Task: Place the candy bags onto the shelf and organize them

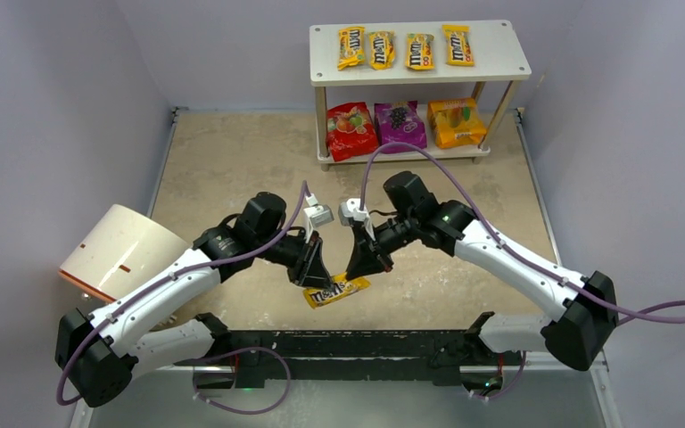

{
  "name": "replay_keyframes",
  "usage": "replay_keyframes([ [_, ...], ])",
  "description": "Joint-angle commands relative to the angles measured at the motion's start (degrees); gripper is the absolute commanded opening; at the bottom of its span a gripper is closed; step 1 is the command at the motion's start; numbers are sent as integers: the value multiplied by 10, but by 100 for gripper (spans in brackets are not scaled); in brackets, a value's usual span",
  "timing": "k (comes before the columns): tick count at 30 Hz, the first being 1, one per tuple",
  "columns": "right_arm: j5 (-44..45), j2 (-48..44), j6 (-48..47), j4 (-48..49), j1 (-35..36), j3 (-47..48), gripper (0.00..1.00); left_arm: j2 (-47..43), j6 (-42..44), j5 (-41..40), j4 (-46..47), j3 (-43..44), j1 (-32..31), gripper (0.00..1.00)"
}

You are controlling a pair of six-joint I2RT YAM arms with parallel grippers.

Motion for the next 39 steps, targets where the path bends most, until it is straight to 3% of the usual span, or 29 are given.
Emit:
replay_keyframes([
  [1, 57, -16, 25, 40, 2, 6, 11, -1, -7, 5, 23, -4, -4, 13],
  [4, 194, -49, 115, 108, 2, -12, 35, -1, -16, -12, 33, -3, -4, 8],
  [5, 257, -65, 148, 139, 2, -20, 52, 0, -21, -20, 37, -1, -4, 6],
  [8, 435, -129, 225, 214, 2, -56, 69, -2, -46, -61, 69, 0, -4, 0],
  [11, 557, -198, 293, 293, 3, -109, 94, -11, -100, -149, 128, -11, -3, 0],
  [12, 582, -221, 313, 314, 3, -127, 98, -14, -119, -186, 147, -16, -3, 0],
  [16, 626, -293, 347, 412, 2, -210, 99, -26, -283, -401, 206, -31, -2, 0],
  [19, 591, -311, 265, 497, 2, -256, 99, -25, -426, -543, 210, -23, -2, 0],
  [23, 581, -293, 151, 554, 16, -288, 98, 7, -570, -645, 145, 26, -2, 0],
  [26, 620, -249, 51, 626, 89, -312, 98, 42, -648, -678, 67, 77, -2, 0],
  [33, 605, -138, -12, 733, 137, -308, 88, 68, -704, -679, 43, 115, -2, 0],
  [39, 629, -57, -68, 723, 149, -261, 84, 58, -725, -679, 48, 113, -3, 0],
])
